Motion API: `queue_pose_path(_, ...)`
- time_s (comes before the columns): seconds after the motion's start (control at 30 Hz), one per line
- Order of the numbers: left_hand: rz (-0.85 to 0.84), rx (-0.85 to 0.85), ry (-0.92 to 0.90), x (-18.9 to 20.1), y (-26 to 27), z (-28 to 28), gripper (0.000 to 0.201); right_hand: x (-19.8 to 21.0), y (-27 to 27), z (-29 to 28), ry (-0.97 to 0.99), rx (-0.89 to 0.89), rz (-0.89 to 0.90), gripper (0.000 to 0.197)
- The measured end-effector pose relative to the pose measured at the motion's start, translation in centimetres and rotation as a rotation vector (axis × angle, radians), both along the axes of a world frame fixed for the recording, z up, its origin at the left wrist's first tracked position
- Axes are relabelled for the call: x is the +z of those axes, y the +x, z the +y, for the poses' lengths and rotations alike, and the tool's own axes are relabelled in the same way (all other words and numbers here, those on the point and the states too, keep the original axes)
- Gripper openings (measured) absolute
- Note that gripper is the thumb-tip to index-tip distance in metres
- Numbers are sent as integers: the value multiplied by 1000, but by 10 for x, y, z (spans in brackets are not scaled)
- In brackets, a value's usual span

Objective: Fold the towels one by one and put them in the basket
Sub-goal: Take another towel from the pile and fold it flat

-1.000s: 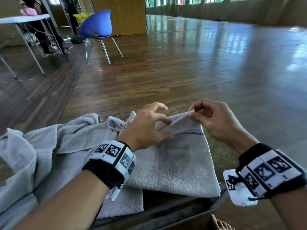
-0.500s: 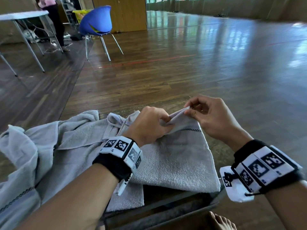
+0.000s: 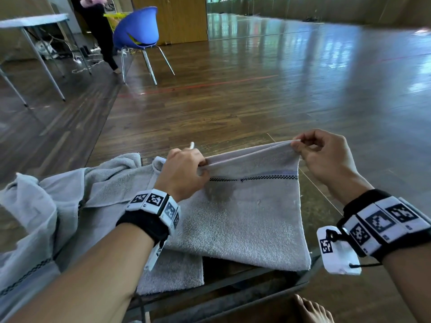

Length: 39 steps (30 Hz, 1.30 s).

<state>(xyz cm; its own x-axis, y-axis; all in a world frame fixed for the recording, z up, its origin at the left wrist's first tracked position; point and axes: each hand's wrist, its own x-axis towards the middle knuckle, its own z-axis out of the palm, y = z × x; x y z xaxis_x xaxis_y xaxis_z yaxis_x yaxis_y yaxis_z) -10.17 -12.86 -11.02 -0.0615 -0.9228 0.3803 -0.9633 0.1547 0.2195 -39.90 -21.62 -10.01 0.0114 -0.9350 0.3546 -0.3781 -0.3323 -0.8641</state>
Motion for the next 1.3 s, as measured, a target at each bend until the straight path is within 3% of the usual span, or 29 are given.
queue_pose_path(0.2,-50,114,65,-9,16,4,17,-3,-7,-3,42,-51,-10,19)
queue_pose_path(0.63,184,1,-123,10,25,12,10,-11,-12,-5,184,-127,-89,14)
queue_pose_path(0.87,258,143,-173,18,40,20,9,4,-9,11,165,-89,-212,15)
queue_pose_path(1.0,234,157,-246,54,43,28,16,33,-10,15,164,-45,-232,17)
queue_pose_path(1.13,151,160,-340,122,44,25,21,88,-10,8,61,-1,-247,22)
queue_pose_path(1.3,304,141,-495,191,37,27,25,150,-22,16,-200,14,-266,23)
